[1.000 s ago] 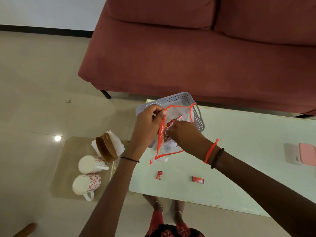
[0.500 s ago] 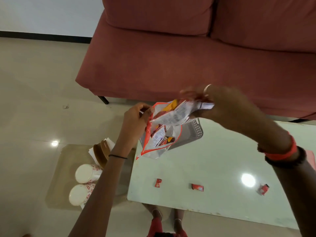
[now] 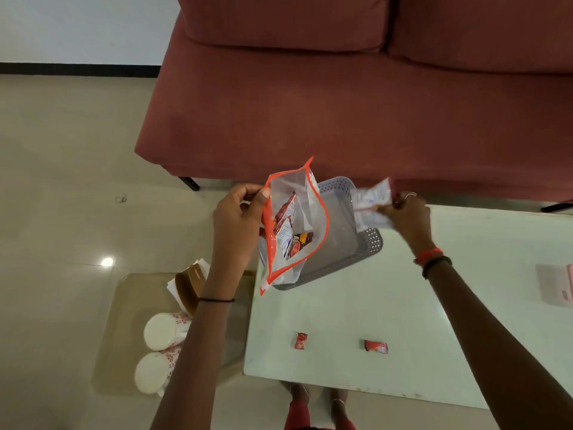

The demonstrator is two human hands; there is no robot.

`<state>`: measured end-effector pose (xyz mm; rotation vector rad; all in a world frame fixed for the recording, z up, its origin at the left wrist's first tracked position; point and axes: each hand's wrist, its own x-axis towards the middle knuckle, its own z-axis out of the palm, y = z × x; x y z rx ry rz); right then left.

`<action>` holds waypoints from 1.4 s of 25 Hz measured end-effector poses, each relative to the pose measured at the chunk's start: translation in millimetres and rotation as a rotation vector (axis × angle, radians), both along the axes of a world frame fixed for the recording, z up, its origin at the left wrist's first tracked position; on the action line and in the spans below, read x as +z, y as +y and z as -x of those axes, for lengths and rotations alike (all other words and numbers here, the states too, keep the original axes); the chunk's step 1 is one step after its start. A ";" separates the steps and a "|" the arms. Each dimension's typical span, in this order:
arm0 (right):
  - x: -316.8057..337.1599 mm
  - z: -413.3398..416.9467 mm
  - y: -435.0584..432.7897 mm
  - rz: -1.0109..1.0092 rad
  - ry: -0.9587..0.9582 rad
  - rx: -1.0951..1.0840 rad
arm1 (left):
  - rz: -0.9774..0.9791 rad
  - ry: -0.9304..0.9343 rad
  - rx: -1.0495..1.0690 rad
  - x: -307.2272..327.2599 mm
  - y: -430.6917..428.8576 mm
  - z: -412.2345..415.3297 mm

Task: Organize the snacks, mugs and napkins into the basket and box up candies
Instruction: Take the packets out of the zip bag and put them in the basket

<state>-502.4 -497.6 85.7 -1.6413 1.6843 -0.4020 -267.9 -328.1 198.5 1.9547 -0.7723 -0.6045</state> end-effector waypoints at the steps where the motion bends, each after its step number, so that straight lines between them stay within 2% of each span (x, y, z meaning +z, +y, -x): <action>1: -24.3 -2.0 2.0 -0.056 0.059 0.016 | 0.002 -0.003 -0.004 -1.7 -1.4 -3.4; 4: -77.6 -2.3 6.4 -0.132 0.161 0.056 | 0.008 0.012 0.006 -10.2 -3.6 -13.5; 9: -124.8 -4.0 1.7 -0.145 0.282 0.087 | -0.013 0.001 0.002 -31.4 -3.8 -20.5; 19: -148.8 -9.7 -7.1 -0.030 0.448 0.141 | -0.051 -0.005 0.007 -49.7 3.3 -24.9; 22: -143.4 -9.5 -9.7 0.004 0.443 0.139 | -0.055 -0.011 0.009 -49.5 6.2 -24.5; 26: -110.4 -13.3 -11.0 0.048 0.280 0.082 | -0.065 -0.003 0.018 -43.7 10.2 -19.6; 30: -11.8 -39.1 4.1 0.200 -0.122 0.099 | -0.070 -0.004 0.022 -33.6 13.4 -10.3; 31: 20.4 -45.9 14.1 0.251 -0.216 0.172 | -0.072 -0.004 0.016 -30.8 14.0 -6.6; 33: 78.4 -58.8 40.6 0.320 -0.381 0.451 | -0.087 -0.017 -0.008 -24.9 16.3 1.5; 34: 97.4 -66.3 53.1 0.303 -0.394 0.639 | -0.091 -0.026 -0.020 -21.7 17.8 5.4; 35: 107.5 -74.2 64.0 0.258 -0.313 0.835 | -0.089 -0.030 -0.030 -18.7 19.1 9.4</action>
